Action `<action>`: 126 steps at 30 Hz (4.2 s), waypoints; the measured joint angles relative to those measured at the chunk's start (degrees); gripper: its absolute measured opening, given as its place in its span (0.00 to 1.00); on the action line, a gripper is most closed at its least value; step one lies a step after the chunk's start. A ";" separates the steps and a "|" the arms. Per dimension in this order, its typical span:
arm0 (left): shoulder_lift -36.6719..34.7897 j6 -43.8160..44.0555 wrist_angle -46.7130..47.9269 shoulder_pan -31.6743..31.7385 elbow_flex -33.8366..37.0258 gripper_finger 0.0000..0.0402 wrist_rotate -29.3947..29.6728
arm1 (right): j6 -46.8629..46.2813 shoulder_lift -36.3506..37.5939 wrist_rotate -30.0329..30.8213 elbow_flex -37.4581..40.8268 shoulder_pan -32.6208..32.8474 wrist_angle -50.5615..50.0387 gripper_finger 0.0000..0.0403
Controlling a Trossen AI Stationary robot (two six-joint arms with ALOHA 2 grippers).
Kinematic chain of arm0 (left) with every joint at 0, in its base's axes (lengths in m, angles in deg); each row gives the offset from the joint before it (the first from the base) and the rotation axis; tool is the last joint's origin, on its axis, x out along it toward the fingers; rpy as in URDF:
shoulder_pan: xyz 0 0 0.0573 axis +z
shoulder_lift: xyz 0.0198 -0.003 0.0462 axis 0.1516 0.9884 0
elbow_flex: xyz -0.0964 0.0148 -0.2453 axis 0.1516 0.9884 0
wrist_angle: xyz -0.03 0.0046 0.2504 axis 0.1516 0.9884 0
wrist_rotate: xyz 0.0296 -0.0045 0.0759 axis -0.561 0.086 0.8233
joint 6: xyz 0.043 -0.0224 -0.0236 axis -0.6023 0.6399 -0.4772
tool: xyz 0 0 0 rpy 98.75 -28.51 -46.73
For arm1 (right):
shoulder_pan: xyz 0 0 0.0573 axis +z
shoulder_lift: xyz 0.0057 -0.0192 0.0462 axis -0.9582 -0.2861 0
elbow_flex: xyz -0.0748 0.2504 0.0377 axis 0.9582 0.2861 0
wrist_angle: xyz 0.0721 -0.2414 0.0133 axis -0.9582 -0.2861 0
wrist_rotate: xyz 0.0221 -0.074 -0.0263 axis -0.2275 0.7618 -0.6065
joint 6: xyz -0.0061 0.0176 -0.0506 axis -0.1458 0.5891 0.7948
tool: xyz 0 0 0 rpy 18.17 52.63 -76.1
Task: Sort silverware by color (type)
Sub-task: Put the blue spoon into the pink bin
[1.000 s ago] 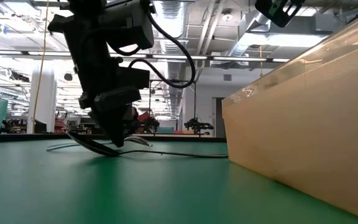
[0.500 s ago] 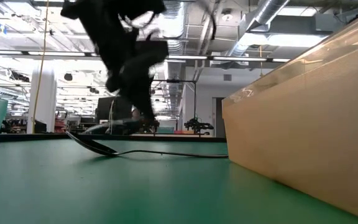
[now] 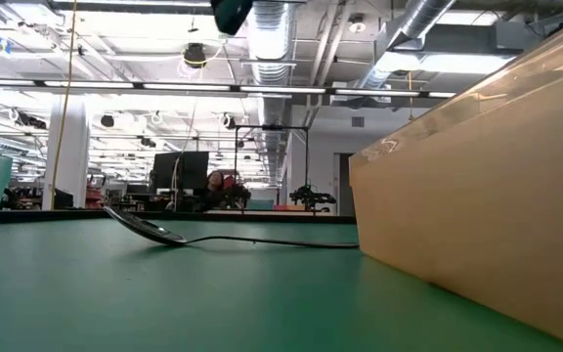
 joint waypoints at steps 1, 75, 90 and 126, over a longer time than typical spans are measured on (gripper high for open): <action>-0.06 0.49 -1.02 0.11 0.00 0.00 -2.14 | 3.09 -0.51 -0.01 0.00 -0.62 2.25 0.20; -0.51 4.00 3.94 3.39 0.11 0.22 -19.76 | 28.85 -10.60 -28.69 -0.13 -17.13 23.37 0.02; -9.15 4.65 19.11 3.97 0.11 0.33 -16.15 | -22.77 -6.81 -45.56 -22.48 -5.38 -39.14 0.02; -16.76 4.55 23.80 4.51 0.09 0.34 -5.41 | -39.35 -6.88 -68.20 6.91 -2.45 -32.55 0.12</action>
